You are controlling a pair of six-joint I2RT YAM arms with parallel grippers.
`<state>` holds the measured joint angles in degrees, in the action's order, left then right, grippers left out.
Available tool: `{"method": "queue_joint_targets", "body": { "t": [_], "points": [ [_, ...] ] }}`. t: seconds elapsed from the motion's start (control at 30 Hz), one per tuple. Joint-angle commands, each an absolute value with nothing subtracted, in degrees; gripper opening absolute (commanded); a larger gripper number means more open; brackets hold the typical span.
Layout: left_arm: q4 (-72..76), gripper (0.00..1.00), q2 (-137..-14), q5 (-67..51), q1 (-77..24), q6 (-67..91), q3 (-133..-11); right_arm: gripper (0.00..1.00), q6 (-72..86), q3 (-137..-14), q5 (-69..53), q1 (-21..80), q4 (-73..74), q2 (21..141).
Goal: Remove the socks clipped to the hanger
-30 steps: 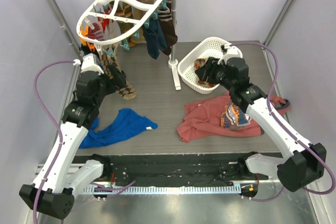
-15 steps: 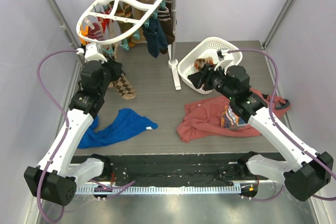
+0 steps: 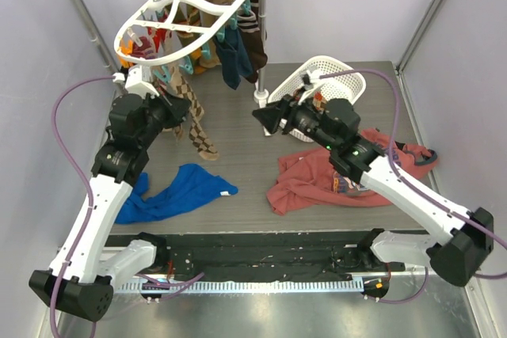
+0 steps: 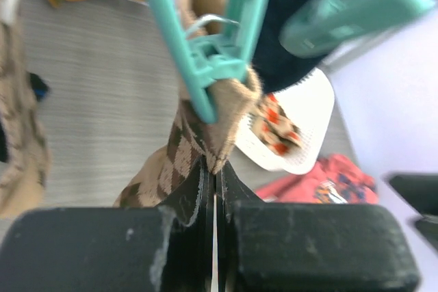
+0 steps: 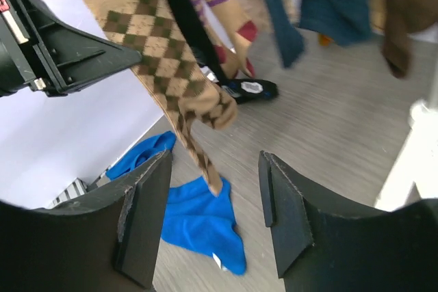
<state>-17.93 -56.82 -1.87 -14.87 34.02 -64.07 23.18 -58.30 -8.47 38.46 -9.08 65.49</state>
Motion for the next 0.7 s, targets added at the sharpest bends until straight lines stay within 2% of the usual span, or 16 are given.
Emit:
{"method": "queue_joint_targets", "body": {
  "t": [0.0, 0.27, 0.6, 0.67],
  "points": [
    [-20.48, 0.00, -54.67, -8.34, -14.77, 38.49, -66.97, 0.62, 16.19, -65.73, -4.41, 44.45, -14.59, 70.92],
    [-23.20, 0.00, -55.02, -12.30, -14.77, 42.36, -69.25, 0.70, 8.53, -76.02, -0.62, 54.31, -13.54, 84.45],
    [-23.64, 0.00, -56.25, -14.58, -14.77, 45.17, -70.66, 0.70, 5.80, -81.12, 7.82, 58.97, -12.57, 93.95],
    [-23.20, 0.00, -56.25, -15.03, -14.77, 45.53, -70.49, 0.66, 5.28, -81.73, 9.92, 59.67, -12.31, 95.36]
  ]
}}
